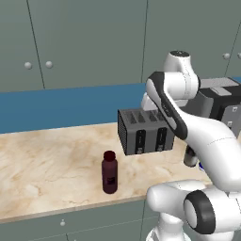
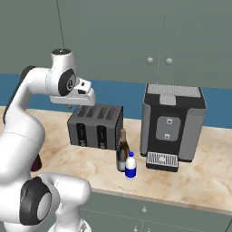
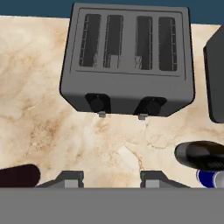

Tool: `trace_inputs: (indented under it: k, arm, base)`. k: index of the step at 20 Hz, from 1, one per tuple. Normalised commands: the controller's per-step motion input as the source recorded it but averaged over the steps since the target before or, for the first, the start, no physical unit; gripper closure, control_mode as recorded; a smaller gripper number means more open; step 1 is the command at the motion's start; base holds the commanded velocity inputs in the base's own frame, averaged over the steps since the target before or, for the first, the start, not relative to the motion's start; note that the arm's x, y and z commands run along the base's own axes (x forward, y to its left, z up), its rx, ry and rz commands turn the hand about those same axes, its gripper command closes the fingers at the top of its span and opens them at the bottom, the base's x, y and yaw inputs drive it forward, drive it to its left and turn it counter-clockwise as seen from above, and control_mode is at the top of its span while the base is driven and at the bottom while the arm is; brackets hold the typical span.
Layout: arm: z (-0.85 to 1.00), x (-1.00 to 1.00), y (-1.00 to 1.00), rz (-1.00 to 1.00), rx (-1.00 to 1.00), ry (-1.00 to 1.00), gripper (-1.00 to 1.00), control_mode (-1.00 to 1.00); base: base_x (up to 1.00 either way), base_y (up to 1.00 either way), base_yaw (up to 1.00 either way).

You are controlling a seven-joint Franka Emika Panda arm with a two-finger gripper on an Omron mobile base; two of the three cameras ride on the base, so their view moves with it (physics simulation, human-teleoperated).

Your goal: Place the drinks on the dining counter in a tight cluster.

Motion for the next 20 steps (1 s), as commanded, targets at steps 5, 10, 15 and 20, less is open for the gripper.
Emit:
trace_inputs:
  k: [5, 10, 15, 20]
  arm:
    - [0.00, -0.26, 0.05, 0.00, 0.00, -0.03, -1.00, -1.00]
    - [-0.03, -0.69, 0.53, 0.08, 0.01, -0.09, -1.00, -1.00]
    - [-0.04, -0.64, 0.79, 0.23, 0.05, -0.06, -1.00, -1.00]
    - [0.00, -0.50, 0.74, 0.24, 0.04, 0.00, -1.00, -1.00]
  base:
    - [0.00, 0.00, 0.00]
    - [0.00, 0.00, 0.00]
    - [0.00, 0.00, 0.00]
    - [0.00, 0.00, 0.00]
